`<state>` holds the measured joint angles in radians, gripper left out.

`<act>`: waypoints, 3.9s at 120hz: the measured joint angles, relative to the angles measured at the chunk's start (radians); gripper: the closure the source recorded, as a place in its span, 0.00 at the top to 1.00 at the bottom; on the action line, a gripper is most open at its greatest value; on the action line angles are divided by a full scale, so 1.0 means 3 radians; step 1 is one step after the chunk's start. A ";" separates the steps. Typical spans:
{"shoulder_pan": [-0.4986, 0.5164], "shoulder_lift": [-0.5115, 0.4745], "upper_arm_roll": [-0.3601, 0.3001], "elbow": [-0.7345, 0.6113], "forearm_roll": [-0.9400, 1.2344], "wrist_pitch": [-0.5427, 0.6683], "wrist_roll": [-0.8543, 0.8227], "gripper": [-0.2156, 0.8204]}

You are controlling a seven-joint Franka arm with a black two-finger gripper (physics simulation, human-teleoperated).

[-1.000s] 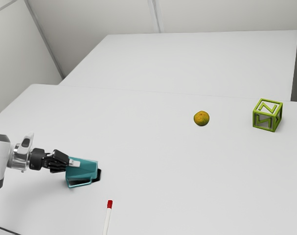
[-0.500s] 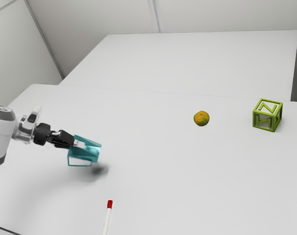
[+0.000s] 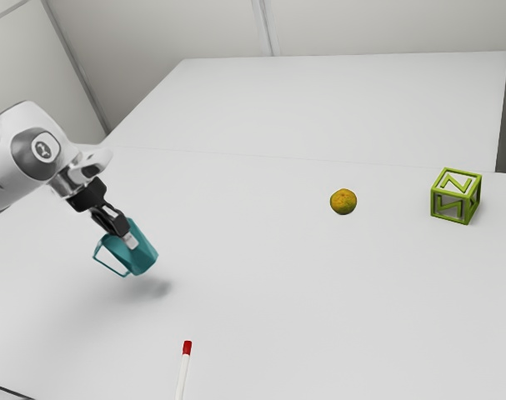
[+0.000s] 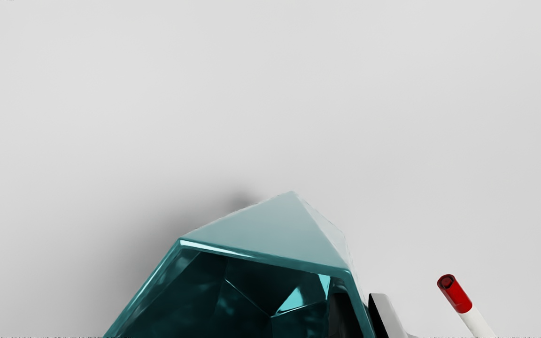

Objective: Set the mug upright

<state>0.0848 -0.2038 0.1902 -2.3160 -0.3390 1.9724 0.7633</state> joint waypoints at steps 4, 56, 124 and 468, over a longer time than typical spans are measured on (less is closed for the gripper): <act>-0.0065 0.0000 -0.0002 0.0001 0.0086 0.0030 -0.0075 0.04; -0.0372 0.0111 -0.0149 0.0144 0.0887 0.0288 -0.0933 0.04; -0.0360 0.0369 -0.0553 0.0192 0.1093 0.0596 -0.1692 0.04; -0.0240 0.0801 -0.0900 0.1900 0.1042 -0.0561 -0.2316 0.77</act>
<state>0.0129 0.0366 -0.0799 -1.7461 -0.0265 1.8042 0.0685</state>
